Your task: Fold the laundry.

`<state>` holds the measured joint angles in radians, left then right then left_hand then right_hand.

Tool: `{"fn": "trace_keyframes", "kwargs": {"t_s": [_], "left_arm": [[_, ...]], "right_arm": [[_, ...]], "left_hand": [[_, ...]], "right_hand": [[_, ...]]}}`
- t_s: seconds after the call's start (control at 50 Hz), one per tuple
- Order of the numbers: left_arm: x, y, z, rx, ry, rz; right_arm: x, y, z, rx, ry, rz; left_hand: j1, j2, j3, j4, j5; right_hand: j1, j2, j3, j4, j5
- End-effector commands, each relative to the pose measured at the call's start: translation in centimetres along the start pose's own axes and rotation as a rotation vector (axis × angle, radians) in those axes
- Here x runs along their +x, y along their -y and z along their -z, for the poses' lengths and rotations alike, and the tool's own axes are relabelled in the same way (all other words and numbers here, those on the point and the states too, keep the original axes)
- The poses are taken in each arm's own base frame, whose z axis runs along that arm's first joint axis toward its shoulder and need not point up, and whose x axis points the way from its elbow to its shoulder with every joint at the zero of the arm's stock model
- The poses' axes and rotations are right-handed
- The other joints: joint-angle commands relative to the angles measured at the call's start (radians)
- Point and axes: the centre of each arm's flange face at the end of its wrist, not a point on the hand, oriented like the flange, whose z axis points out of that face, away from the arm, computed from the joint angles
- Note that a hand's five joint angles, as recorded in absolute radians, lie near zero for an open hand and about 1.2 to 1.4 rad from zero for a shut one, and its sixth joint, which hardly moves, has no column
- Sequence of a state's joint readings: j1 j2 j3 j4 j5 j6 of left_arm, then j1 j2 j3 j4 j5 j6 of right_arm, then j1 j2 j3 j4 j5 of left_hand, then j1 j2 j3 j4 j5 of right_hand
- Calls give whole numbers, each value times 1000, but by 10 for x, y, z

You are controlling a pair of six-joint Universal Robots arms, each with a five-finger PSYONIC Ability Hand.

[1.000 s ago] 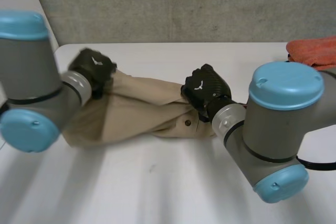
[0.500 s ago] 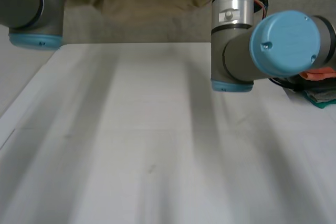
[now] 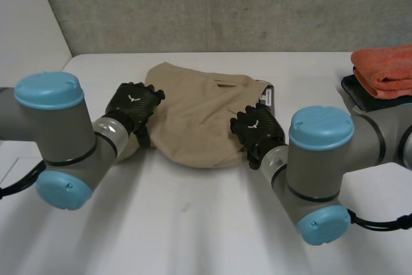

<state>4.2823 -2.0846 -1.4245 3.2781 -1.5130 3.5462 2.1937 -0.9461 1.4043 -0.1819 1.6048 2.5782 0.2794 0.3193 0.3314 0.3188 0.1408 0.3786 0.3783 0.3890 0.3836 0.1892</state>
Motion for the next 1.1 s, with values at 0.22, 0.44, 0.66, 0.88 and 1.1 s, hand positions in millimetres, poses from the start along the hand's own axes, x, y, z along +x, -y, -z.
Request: {"fn": "trace_keyframes", "kwargs": {"t_s": [0.22, 0.44, 0.66, 0.88, 1.1], "left_arm": [[-44, 38, 76, 8, 116, 0], [-52, -14, 92, -188, 120, 115], [-52, -61, 62, -293, -16, 266], [-53, -68, 34, -282, -21, 245], [-43, -60, -8, -223, 13, 147]], "right_arm": [[55, 20, 53, -94, 23, -204], [45, 8, 64, -77, 171, -69], [26, -4, 57, 15, 190, 108], [10, -12, 45, 142, 201, 221], [3, -17, -1, 268, 59, 216]], "left_hand": [[-105, -145, -157, -144, -141], [45, 5, -7, 6, 9], [116, 76, 64, 77, 80], [99, 59, 46, 59, 63], [60, 20, 8, 21, 24]], "right_hand": [[-143, -142, -153, -148, -128], [189, 189, 179, 184, 204], [427, 427, 417, 422, 442], [327, 328, 317, 322, 342], [280, 281, 270, 275, 295]]}}
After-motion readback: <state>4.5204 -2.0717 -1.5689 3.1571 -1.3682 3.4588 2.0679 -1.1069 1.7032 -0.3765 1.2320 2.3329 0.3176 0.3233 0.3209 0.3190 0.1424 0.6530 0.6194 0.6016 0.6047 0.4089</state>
